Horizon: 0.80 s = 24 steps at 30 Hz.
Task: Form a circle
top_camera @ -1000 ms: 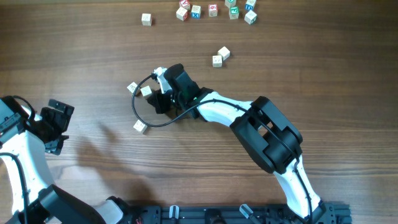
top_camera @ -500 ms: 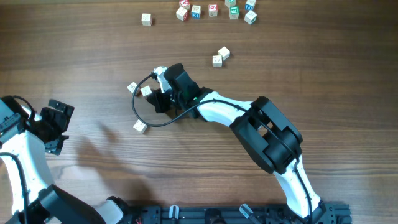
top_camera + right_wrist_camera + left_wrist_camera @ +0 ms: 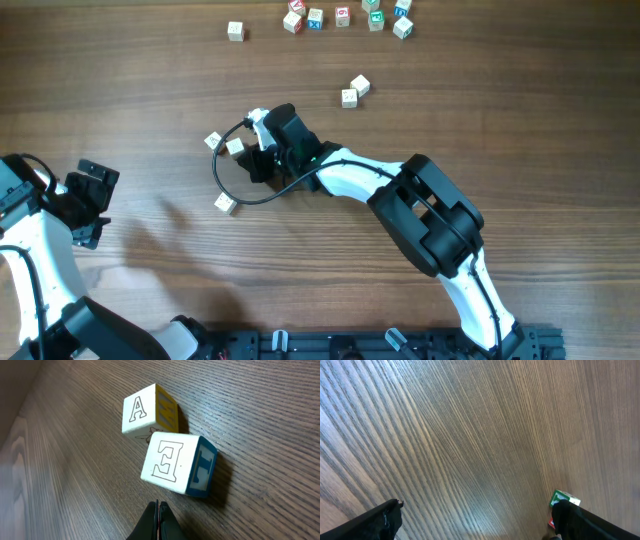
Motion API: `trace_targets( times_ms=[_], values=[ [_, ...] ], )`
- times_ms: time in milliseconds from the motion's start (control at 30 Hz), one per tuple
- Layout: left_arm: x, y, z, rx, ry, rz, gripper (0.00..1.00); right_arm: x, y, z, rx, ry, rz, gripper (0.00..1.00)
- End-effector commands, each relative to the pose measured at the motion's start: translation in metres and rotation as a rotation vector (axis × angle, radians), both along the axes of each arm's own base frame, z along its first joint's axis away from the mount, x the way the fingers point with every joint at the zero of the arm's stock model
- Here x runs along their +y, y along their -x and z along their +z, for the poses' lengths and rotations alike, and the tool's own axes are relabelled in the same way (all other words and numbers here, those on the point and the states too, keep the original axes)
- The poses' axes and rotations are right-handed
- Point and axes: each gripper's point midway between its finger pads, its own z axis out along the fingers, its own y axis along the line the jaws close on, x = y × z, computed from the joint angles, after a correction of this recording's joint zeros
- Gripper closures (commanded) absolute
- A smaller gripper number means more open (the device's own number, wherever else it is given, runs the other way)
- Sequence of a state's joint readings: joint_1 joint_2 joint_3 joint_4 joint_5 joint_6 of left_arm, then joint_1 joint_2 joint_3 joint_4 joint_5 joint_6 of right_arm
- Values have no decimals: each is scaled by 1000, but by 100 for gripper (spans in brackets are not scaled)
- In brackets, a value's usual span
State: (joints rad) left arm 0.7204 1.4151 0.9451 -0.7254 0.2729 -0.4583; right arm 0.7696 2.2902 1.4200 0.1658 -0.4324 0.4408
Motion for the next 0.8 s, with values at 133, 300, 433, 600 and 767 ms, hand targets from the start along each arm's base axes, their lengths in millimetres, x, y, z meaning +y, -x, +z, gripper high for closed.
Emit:
trace_targets(
  times_ms=[133,300,433,600,767],
  values=[
    [2,3,-4,16,1,13,0,2,0,-12,-15,16,7,96],
    [2,3,-4,16,1,14,0,3,0,-14,-16,10,11,96],
    [2,3,-4,16,1,14,0,4,0,-13,-15,4,17,96],
    [2,3,-4,16,1,14,0,6,2,-11,-11,-9,29,96],
    [2,3,-4,16,1,14,0,6,2,-11,-13,-10,29,96]
  ],
)
